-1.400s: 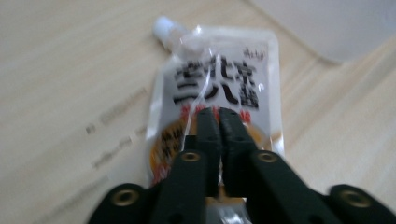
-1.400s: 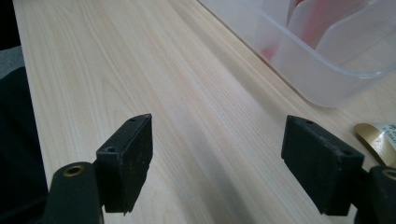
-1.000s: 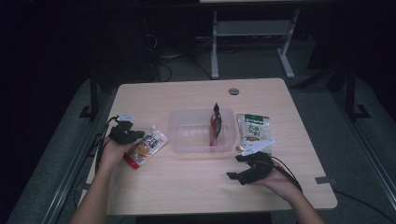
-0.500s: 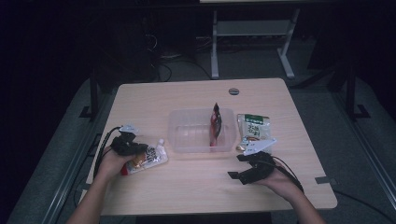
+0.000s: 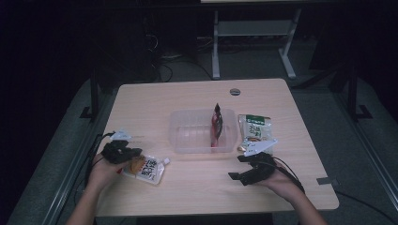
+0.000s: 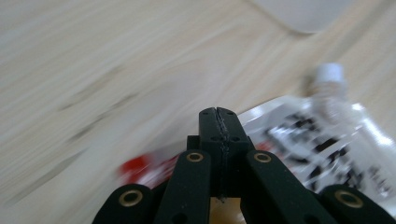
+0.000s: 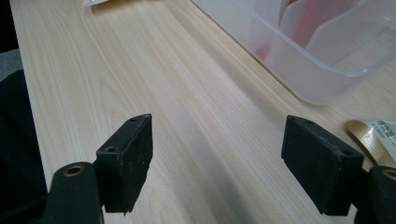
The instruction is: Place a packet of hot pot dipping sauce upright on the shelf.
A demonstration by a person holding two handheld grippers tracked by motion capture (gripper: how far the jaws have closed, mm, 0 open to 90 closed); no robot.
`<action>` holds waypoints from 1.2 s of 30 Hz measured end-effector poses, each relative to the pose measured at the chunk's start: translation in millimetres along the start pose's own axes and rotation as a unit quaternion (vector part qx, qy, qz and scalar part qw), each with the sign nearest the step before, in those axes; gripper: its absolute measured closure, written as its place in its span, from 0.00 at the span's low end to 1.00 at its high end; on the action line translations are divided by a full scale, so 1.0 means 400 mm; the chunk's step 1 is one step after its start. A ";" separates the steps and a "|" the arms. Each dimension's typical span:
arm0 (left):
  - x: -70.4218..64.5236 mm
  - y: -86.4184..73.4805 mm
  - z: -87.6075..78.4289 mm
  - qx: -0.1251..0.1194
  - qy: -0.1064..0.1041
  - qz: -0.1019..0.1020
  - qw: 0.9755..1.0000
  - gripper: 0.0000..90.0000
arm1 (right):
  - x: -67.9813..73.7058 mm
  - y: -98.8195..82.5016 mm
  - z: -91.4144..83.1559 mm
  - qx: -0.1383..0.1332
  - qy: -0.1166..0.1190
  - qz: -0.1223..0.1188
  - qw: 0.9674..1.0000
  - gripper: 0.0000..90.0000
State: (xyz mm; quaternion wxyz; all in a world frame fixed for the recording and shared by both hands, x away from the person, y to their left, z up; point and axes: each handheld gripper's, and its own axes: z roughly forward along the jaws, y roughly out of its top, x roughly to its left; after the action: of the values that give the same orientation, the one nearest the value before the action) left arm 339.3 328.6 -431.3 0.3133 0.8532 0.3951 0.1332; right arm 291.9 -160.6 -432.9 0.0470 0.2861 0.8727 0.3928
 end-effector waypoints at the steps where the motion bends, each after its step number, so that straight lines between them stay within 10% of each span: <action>1: 0.014 -0.013 -0.012 -0.001 0.006 -0.005 1.000 1.00 | 0.000 0.000 -0.001 0.001 0.000 0.004 1.000 0.27; 6: 0.044 -0.064 -0.032 0.004 -0.003 -0.034 0.999 1.00 | 0.001 0.001 0.000 0.000 0.000 -0.001 1.000 0.27; 18: 0.019 -0.053 0.005 0.034 -0.034 -0.011 0.999 1.00 | 0.002 0.002 0.004 0.003 0.001 -0.002 1.000 0.27; 36: -0.144 -0.010 0.060 0.050 -0.111 -0.003 0.993 1.00 | 0.007 0.005 0.008 0.005 0.008 0.004 1.000 0.27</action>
State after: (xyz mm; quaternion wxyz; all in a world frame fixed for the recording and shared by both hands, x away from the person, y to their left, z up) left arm 310.8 276.8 -451.1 0.3125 0.8761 0.3666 0.0169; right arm 291.6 -156.0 -433.4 0.0368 0.2869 0.8738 0.3910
